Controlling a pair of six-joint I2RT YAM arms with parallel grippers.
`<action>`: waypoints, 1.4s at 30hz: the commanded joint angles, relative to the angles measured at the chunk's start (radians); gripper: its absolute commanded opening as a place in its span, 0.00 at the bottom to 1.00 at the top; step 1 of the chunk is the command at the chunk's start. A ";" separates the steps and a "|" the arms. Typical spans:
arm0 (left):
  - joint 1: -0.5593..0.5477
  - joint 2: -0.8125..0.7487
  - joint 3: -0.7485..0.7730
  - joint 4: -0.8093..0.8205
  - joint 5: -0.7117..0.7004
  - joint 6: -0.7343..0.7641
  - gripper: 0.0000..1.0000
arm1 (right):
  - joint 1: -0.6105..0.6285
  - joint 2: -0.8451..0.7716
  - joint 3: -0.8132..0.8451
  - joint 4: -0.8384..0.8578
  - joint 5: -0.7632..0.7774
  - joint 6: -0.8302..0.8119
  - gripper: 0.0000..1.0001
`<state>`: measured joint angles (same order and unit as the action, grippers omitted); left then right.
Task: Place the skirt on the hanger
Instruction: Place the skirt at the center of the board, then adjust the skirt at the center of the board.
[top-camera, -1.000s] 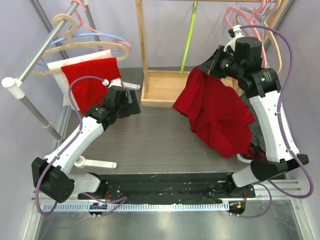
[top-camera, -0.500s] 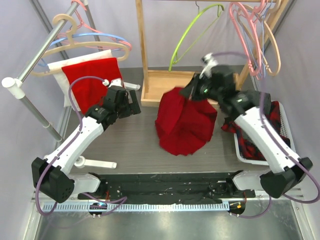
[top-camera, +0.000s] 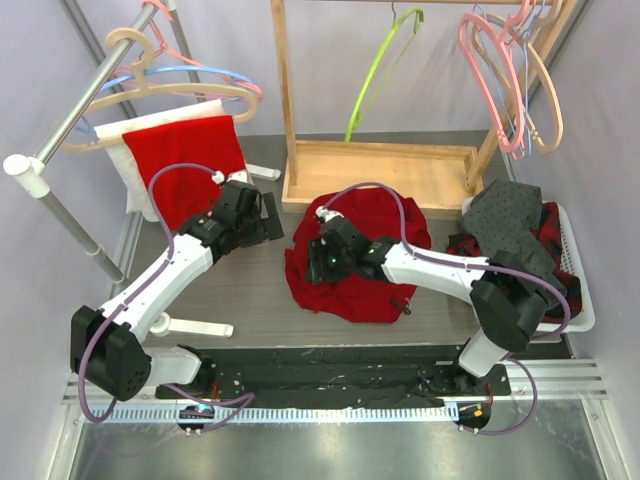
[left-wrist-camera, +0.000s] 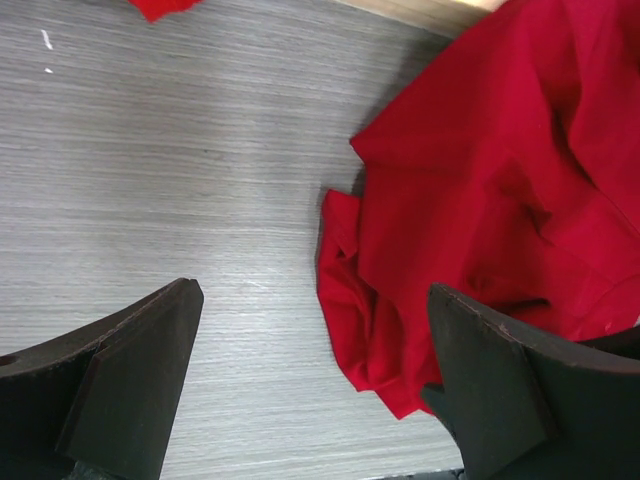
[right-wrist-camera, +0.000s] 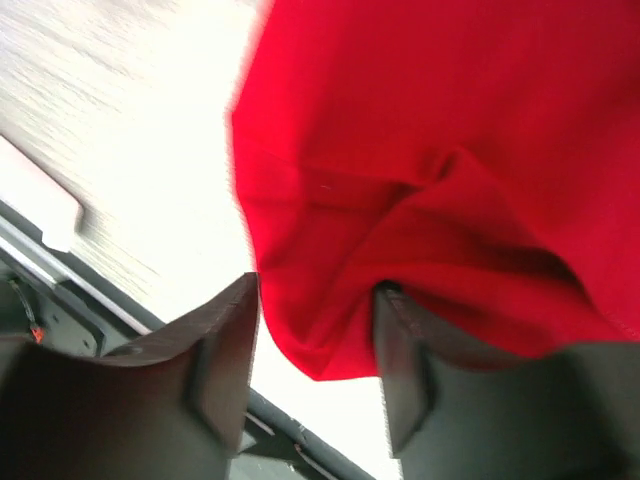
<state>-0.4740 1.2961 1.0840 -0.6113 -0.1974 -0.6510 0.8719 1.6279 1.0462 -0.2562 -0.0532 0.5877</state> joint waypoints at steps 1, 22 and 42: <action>-0.003 -0.009 0.002 0.021 0.036 -0.010 1.00 | -0.001 -0.134 0.038 0.084 0.200 0.020 0.62; -0.253 0.075 -0.062 0.232 0.138 -0.098 0.98 | -0.206 -0.596 -0.433 -0.252 0.469 0.181 0.28; -0.279 -0.015 -0.026 0.047 -0.045 -0.012 0.99 | -0.125 -0.126 -0.183 0.136 0.130 0.060 0.01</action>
<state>-0.7486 1.3682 1.0031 -0.4892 -0.1650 -0.7200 0.7311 1.4075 0.6930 -0.2695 0.1555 0.7116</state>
